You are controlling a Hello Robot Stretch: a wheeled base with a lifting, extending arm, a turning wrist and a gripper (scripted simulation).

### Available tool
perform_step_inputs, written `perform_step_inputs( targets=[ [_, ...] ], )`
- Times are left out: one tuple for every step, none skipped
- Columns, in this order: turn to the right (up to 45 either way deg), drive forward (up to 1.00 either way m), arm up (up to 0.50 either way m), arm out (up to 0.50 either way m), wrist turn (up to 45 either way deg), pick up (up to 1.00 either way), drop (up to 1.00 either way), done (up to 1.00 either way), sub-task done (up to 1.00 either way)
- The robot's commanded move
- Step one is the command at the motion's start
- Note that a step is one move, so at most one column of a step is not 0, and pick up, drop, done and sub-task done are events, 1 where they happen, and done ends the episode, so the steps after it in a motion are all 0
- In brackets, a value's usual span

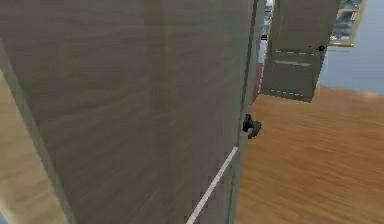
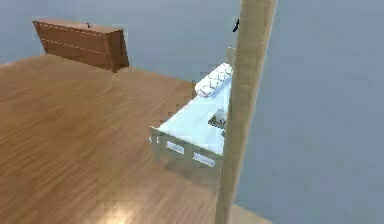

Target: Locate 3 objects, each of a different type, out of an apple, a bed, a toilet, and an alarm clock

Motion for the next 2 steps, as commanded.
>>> perform_step_inputs(
  targets=[
    [45.0,0.0,0.0,0.0,0.0,0.0,0.0,0.0,0.0],
    [45.0,0.0,0.0,0.0,0.0,0.0,0.0,0.0,0.0]
  ],
)
